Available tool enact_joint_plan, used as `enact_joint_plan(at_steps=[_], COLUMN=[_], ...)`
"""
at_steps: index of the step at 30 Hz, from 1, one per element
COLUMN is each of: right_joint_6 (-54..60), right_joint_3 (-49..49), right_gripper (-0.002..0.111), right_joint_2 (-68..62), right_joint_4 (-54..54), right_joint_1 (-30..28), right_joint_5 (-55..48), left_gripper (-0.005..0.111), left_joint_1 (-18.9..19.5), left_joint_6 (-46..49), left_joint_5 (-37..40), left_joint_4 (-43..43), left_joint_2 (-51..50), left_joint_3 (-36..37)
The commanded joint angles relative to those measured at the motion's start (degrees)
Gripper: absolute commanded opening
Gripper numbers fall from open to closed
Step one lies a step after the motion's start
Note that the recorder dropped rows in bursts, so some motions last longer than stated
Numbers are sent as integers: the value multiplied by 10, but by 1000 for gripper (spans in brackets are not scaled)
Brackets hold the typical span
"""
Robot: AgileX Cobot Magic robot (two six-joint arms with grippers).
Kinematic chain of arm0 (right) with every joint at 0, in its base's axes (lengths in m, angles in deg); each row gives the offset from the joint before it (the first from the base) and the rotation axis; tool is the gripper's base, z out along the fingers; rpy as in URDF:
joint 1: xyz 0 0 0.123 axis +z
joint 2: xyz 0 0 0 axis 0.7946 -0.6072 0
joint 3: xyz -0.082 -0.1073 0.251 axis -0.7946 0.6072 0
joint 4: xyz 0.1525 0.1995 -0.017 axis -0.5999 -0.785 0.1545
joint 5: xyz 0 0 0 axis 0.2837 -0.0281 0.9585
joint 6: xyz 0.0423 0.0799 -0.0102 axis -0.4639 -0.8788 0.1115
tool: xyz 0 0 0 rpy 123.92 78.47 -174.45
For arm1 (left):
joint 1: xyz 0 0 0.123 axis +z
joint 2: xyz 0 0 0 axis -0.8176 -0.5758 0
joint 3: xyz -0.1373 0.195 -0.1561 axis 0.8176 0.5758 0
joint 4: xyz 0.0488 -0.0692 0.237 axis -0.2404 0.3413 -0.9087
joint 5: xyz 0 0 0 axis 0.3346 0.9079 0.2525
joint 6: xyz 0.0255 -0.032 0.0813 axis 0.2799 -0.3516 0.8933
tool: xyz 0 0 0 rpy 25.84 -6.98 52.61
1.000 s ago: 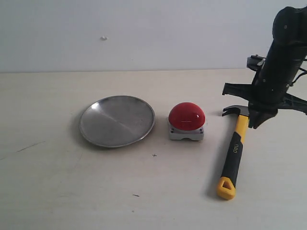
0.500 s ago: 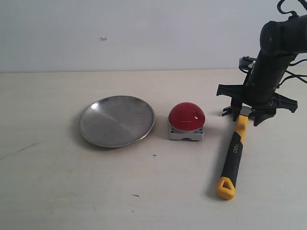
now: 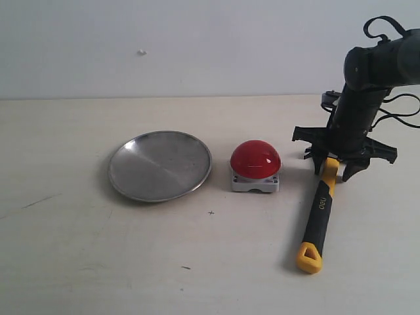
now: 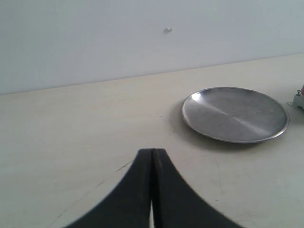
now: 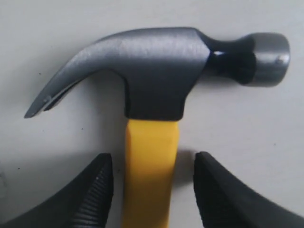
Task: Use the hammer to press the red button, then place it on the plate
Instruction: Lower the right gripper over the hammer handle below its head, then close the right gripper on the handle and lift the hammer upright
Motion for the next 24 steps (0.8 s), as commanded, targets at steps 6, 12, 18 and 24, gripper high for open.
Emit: enact_joint_plan(at_steps=[6,12,18,24], right_joint_6=[-4,-4,1,29], right_joint_3=[-4,-4,-4,-4], right_gripper=[51,37,15,0], right_joint_2=[-2,-2,-2,30], right_joint_4=[7,7,8,15], right_joint_1=[-3,-3,-3,-1], right_joint_5=[3,4,12,41], left_gripper=[0,0,0,0], left_joint_1=[3,3,3,3], left_joint_6=[-4,-4,-4,-4], left_joint_5=[-1,-1,-1,-1], left_joint_4=[-2,-2,-2,-2], left_joint_2=[3,3,3,3], left_joint_3=[0,0,0,0])
